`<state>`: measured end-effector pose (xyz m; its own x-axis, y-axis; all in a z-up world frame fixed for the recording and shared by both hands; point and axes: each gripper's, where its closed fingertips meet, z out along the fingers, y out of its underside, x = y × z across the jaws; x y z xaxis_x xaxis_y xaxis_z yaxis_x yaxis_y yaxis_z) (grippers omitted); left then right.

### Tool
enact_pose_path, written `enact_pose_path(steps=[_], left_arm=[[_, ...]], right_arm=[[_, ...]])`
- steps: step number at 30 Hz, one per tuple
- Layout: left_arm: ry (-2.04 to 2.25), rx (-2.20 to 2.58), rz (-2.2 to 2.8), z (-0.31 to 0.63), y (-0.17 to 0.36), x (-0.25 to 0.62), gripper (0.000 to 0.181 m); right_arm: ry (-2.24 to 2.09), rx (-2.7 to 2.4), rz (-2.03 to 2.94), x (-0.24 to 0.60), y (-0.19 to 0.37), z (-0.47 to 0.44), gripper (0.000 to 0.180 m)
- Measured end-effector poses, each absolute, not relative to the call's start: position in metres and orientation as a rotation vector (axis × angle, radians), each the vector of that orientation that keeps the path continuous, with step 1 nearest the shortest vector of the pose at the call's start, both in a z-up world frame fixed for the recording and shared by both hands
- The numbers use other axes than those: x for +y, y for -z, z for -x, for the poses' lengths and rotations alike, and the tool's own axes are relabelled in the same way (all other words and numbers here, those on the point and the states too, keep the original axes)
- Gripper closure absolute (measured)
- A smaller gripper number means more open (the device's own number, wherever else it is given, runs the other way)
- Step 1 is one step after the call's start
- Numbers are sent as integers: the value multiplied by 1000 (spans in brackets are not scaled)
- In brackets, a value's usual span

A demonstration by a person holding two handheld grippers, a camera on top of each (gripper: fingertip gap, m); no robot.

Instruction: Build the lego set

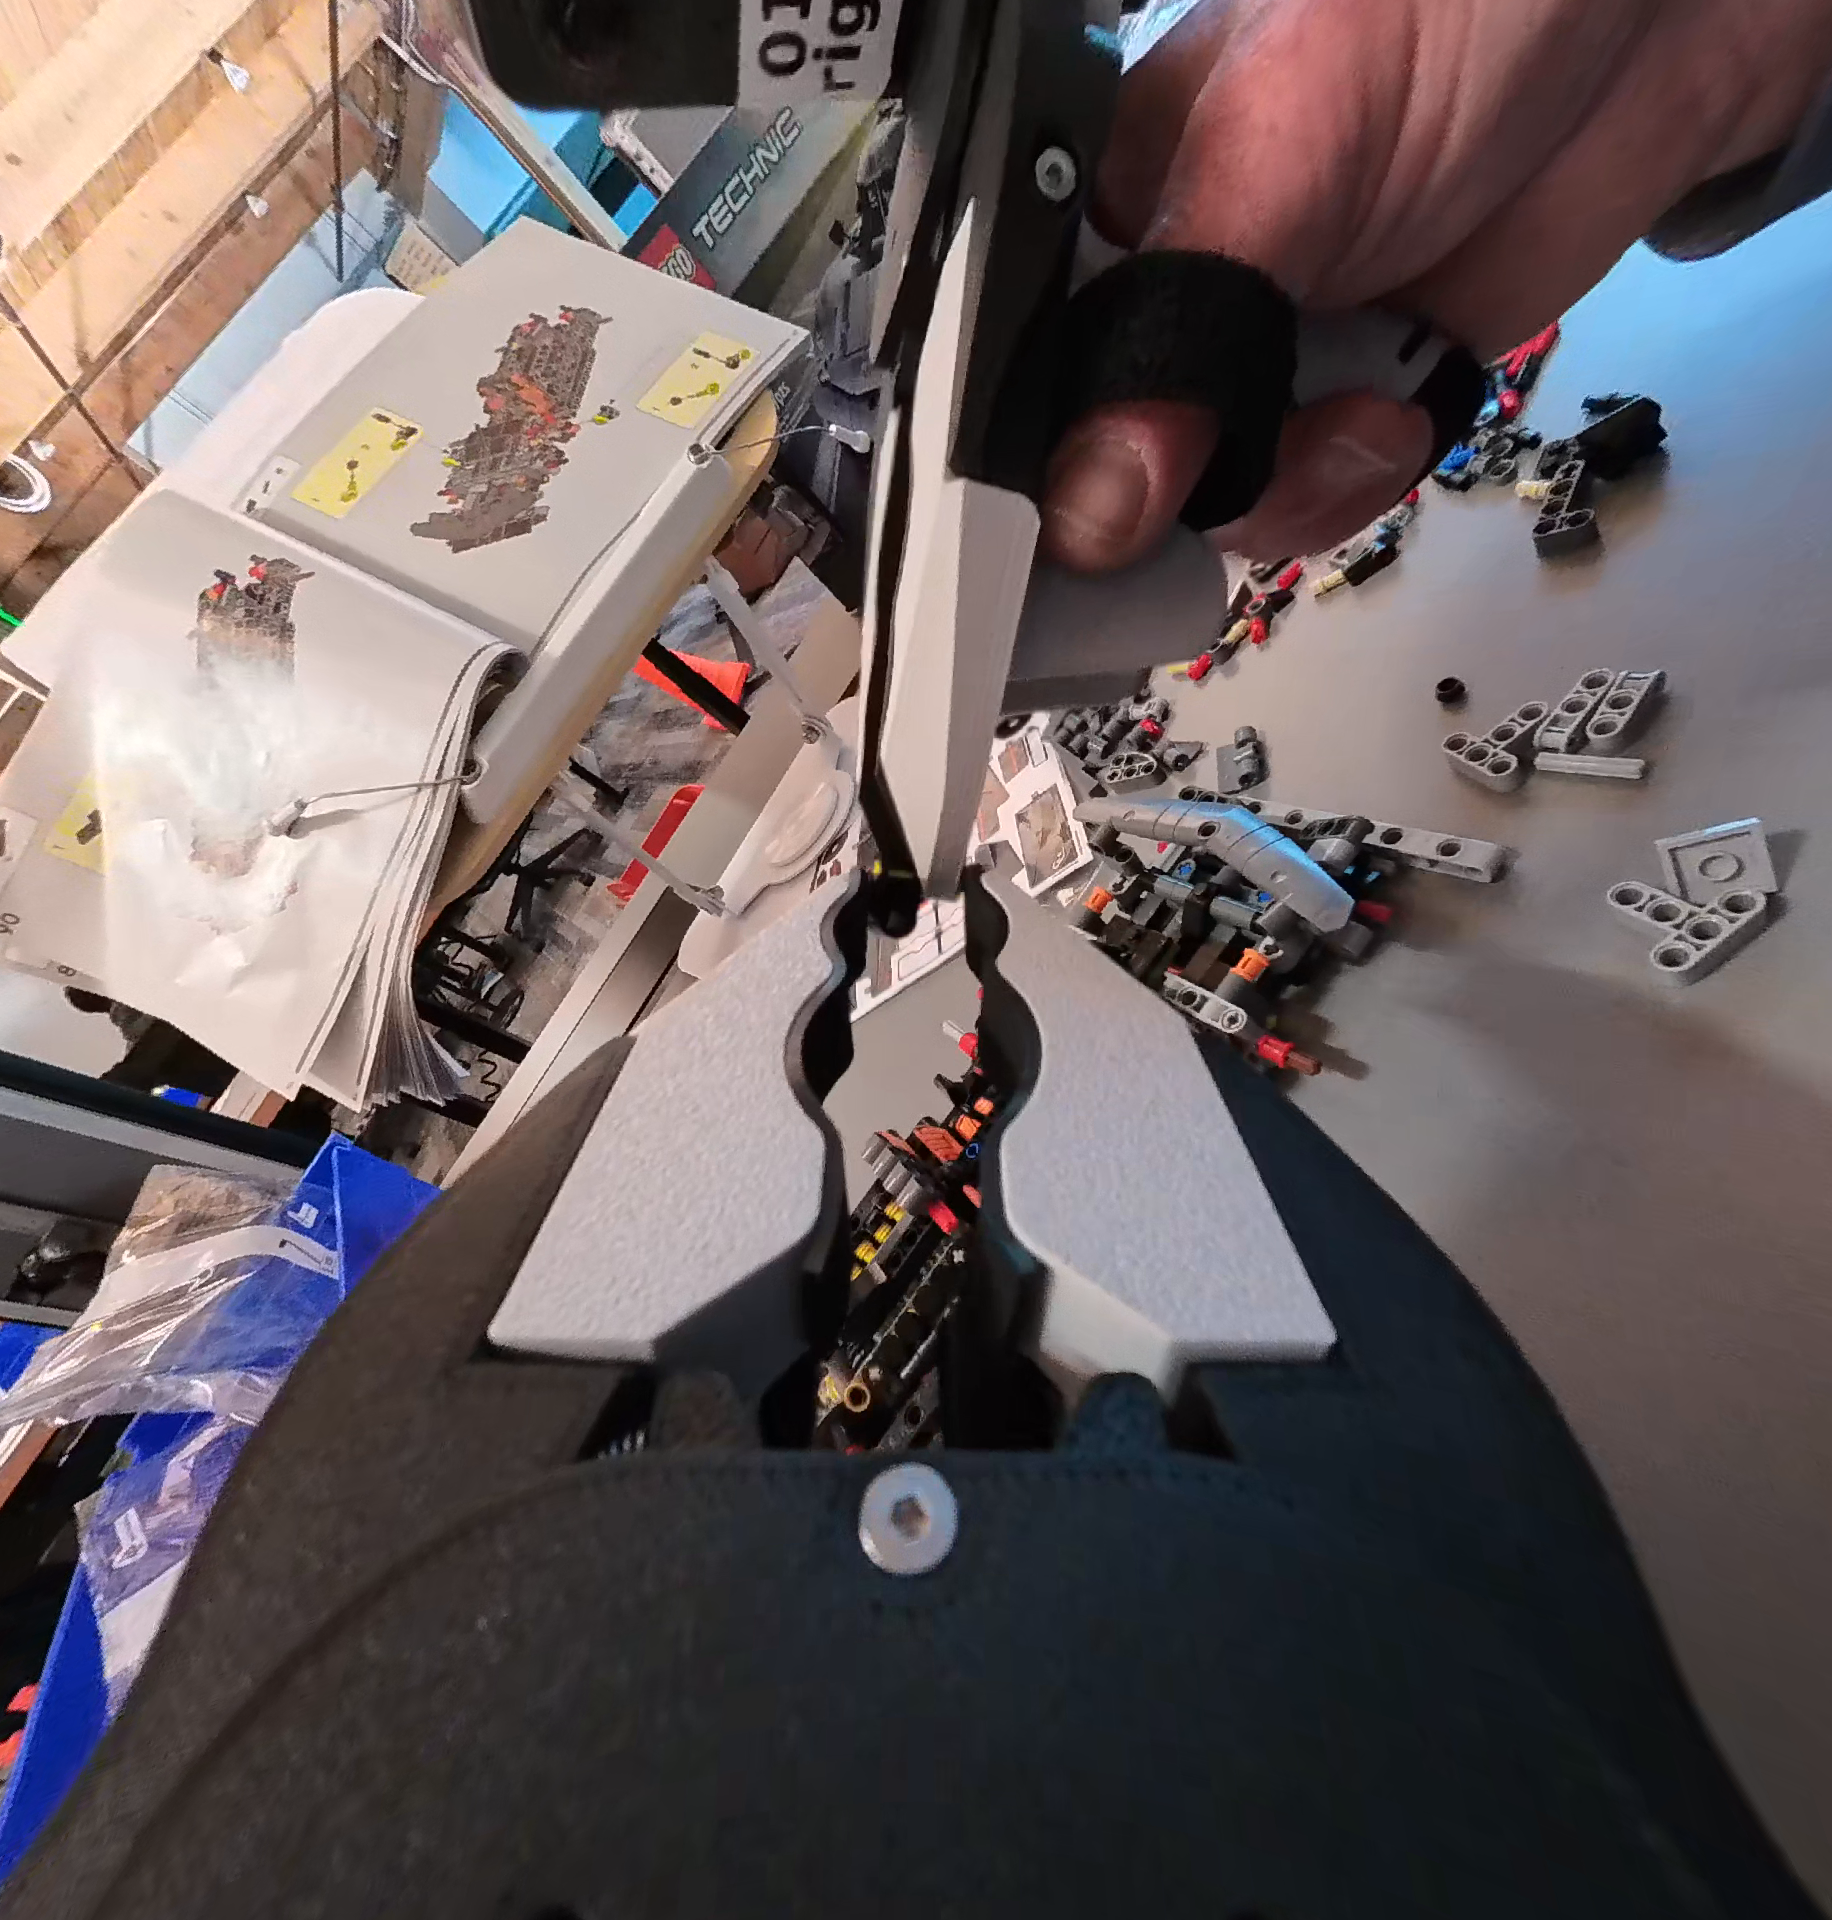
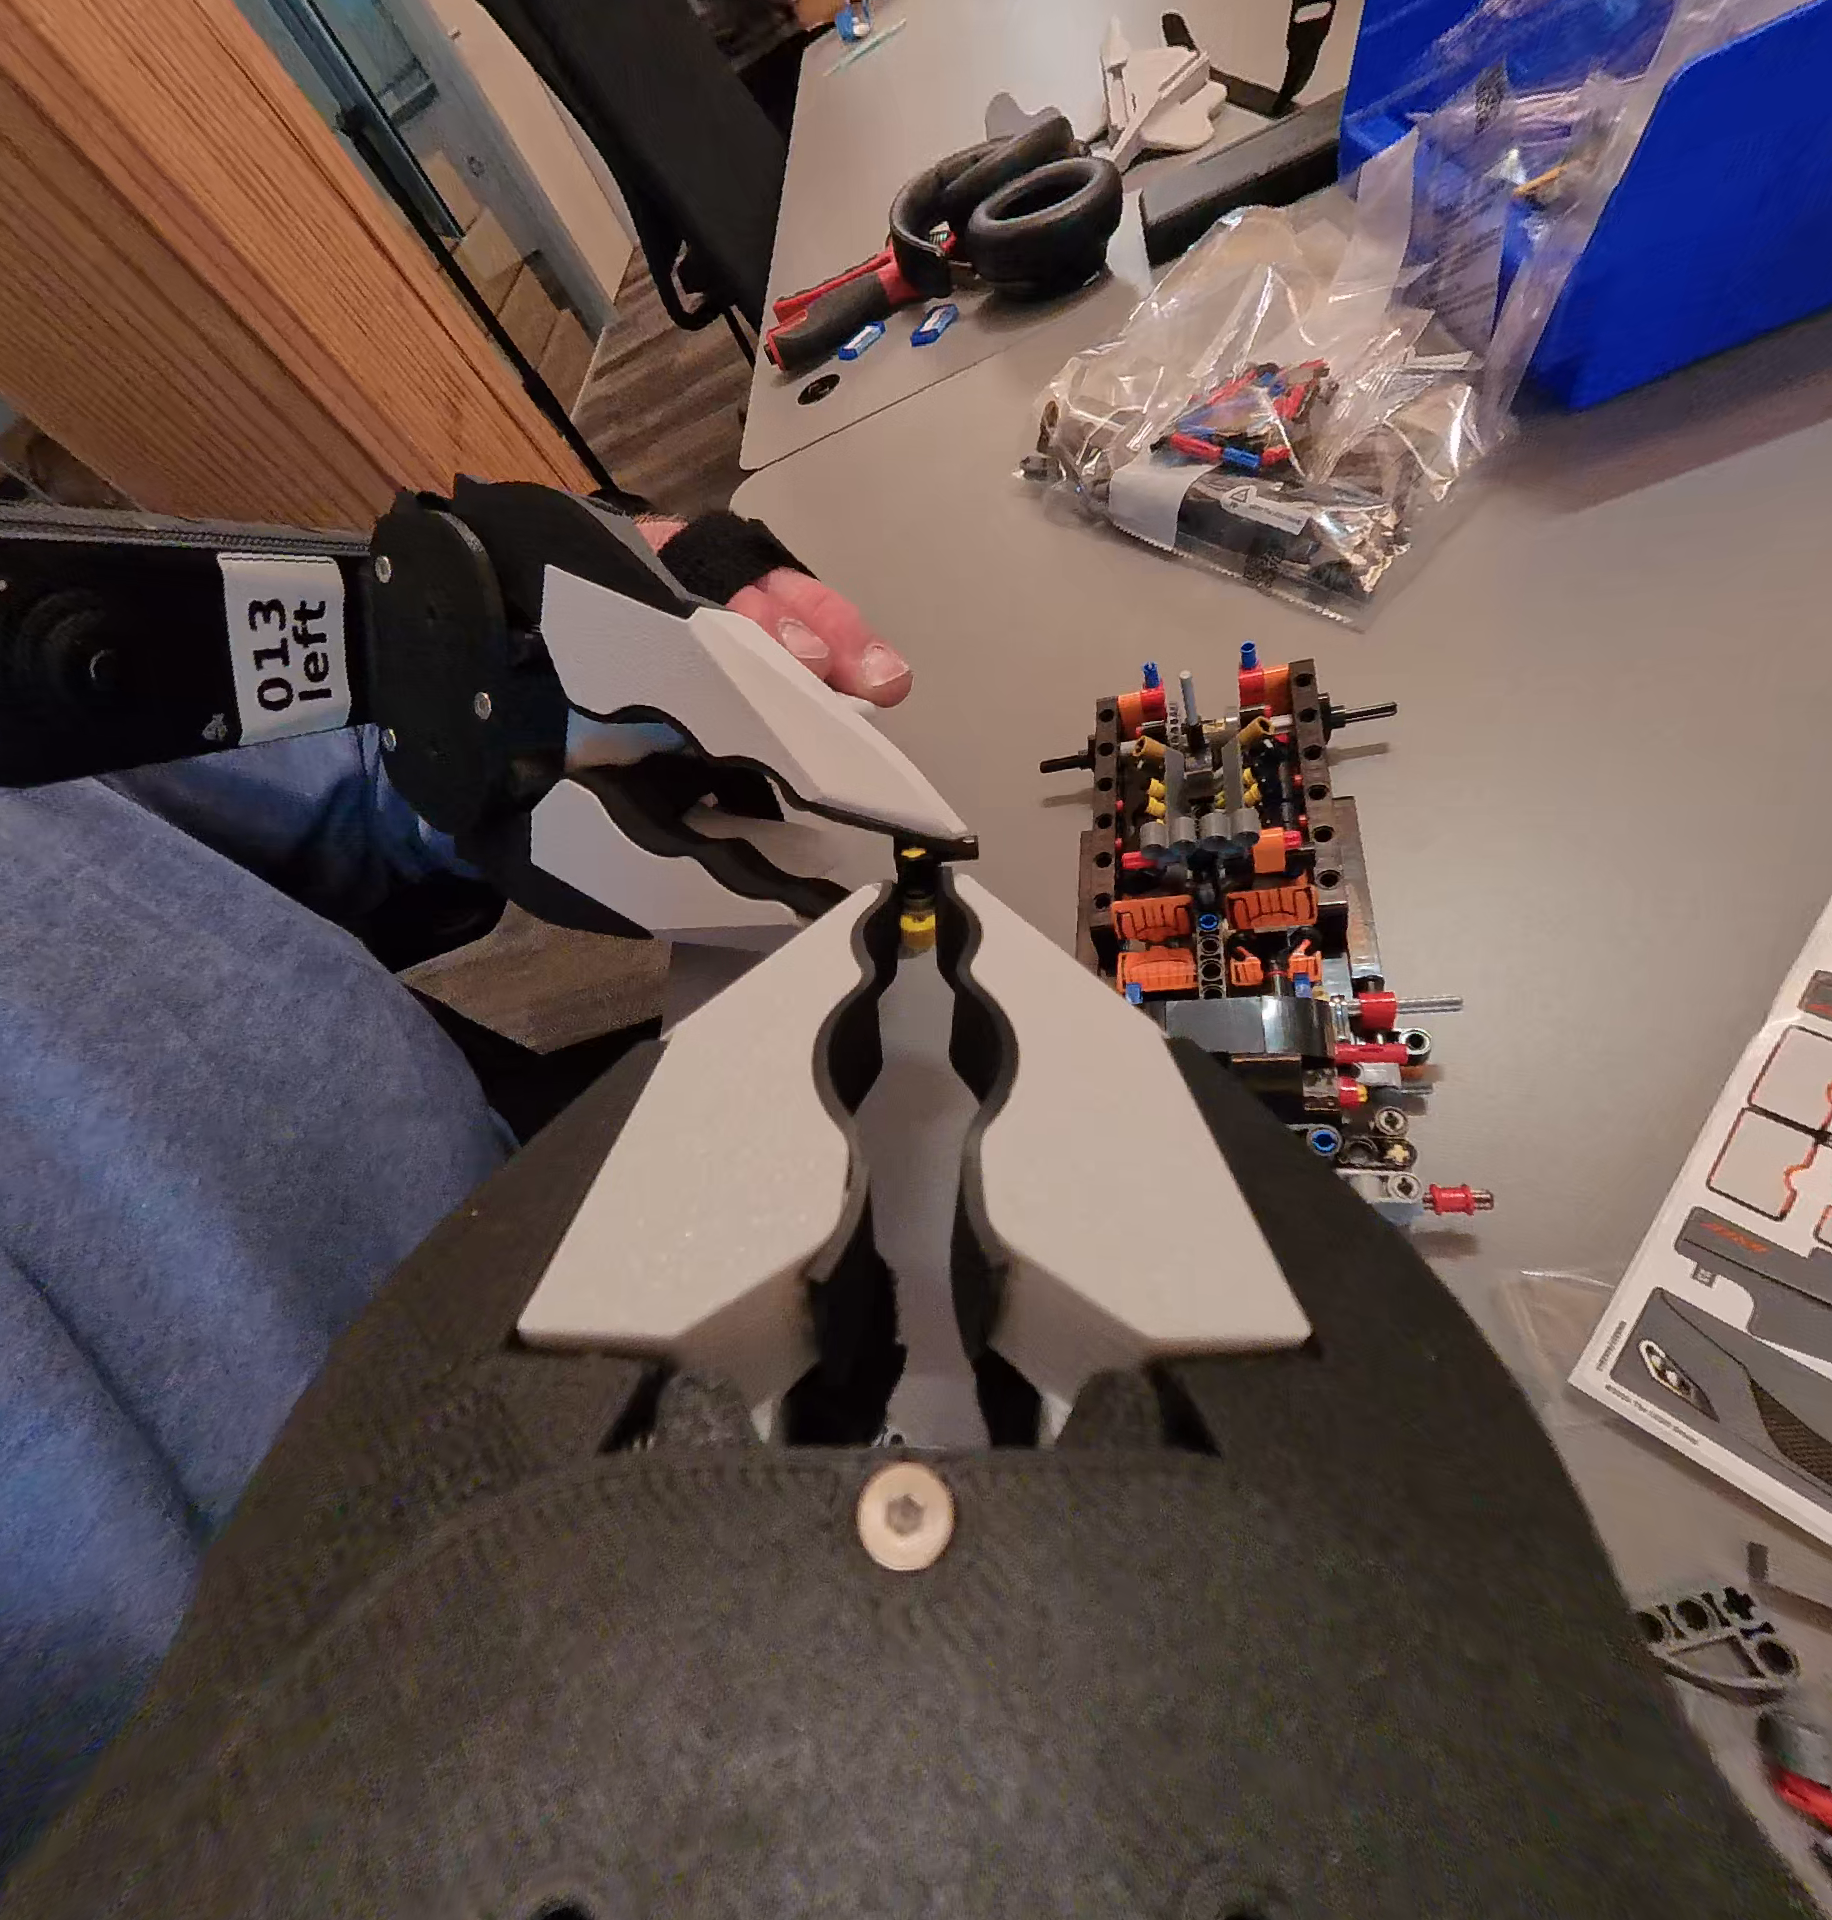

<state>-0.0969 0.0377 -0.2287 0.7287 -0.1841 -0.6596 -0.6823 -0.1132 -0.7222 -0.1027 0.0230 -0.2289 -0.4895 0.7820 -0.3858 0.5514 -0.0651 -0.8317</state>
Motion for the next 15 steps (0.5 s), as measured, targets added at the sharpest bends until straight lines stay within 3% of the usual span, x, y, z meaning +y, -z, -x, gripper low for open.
enact_pose_path(steps=[12, 15], left_arm=[[-471, 713, 1643, 94, 225, 37, 163], [-435, 715, 1644, 96, 222, 31, 154]], right_arm=[[-1561, -1945, 1438, 28, 225, 97, 176], [-1497, -1960, 1385, 31, 224, 94, 176]])
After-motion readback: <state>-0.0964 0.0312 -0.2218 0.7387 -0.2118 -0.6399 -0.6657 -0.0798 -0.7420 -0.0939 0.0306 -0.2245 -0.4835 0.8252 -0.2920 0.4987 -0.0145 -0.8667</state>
